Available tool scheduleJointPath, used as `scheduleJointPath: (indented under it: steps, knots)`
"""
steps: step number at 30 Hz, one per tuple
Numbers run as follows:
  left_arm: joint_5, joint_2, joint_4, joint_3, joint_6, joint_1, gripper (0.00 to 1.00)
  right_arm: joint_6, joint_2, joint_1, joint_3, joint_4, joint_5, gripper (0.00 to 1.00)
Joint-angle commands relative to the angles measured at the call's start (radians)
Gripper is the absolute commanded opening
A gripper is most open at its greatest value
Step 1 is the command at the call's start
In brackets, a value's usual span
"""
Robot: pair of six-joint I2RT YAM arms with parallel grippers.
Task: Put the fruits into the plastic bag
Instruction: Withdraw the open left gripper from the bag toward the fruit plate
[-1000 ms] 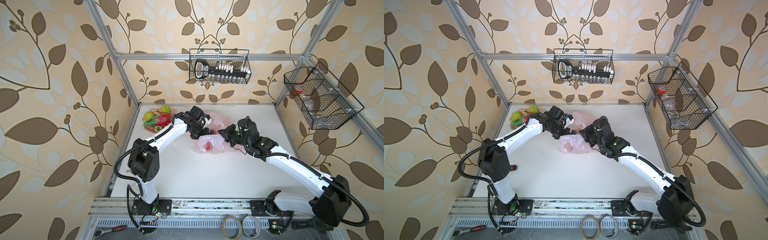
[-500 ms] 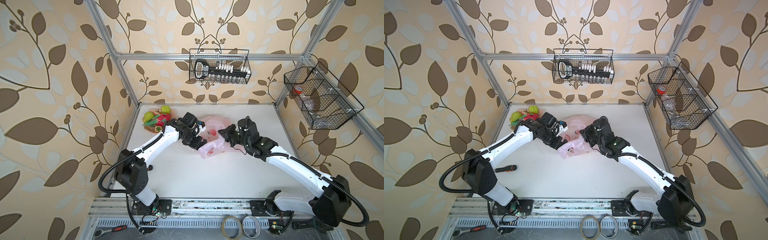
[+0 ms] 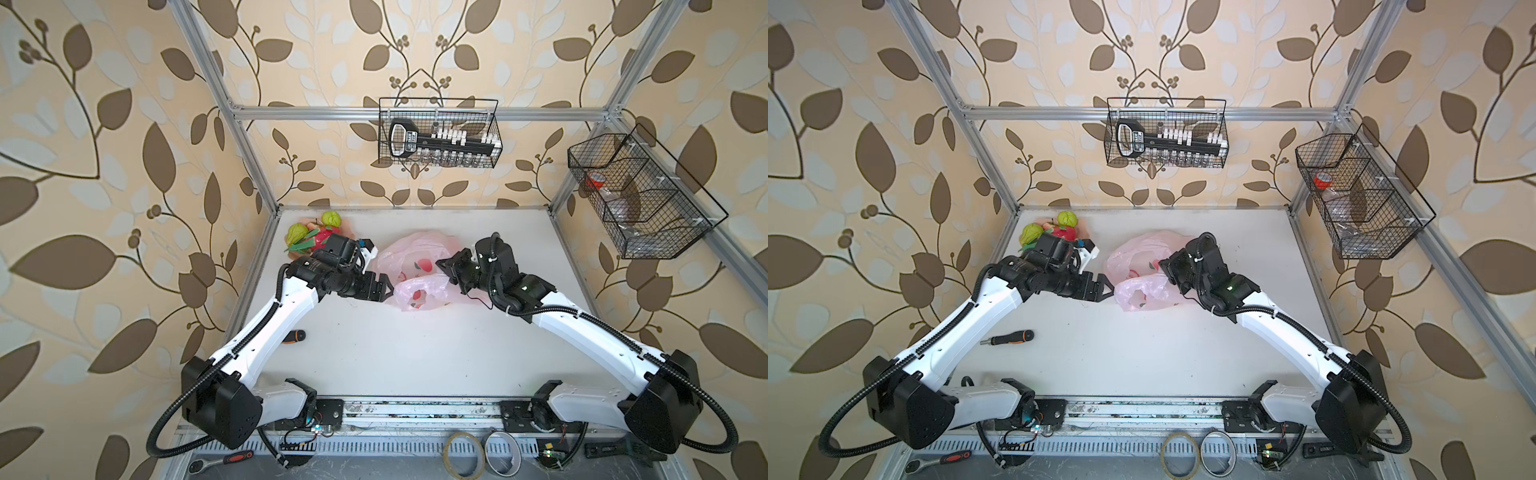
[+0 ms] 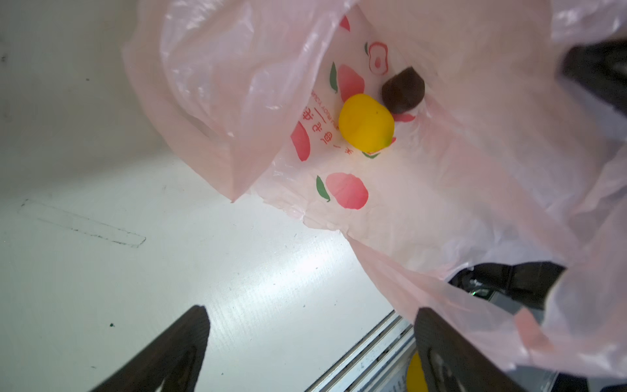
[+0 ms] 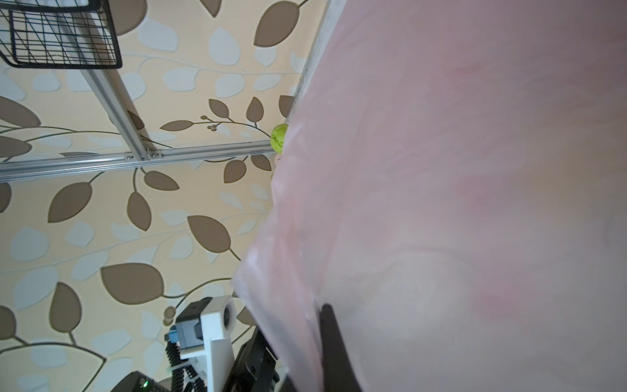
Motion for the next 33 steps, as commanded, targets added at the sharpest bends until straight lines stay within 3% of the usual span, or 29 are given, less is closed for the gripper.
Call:
scheduleJointPath:
  steps: [1,7,17,33]
  knots:
    - [0.003,-0.039,0.036,0.003,-0.129,0.075,0.97,0.017,0.009,-0.001,0.019,-0.008,0.001,0.0]
    - [-0.022,-0.026,0.01,0.041,-0.171,0.186,0.97,0.016,0.011,0.0,0.02,-0.01,-0.001,0.0]
    - [-0.11,0.012,0.018,0.066,-0.179,0.209,0.97,0.016,0.004,0.004,0.017,-0.013,0.002,0.0]
    - [-0.189,0.189,0.001,0.195,-0.143,0.255,0.97,0.018,-0.01,0.012,0.004,-0.012,0.003,0.0]
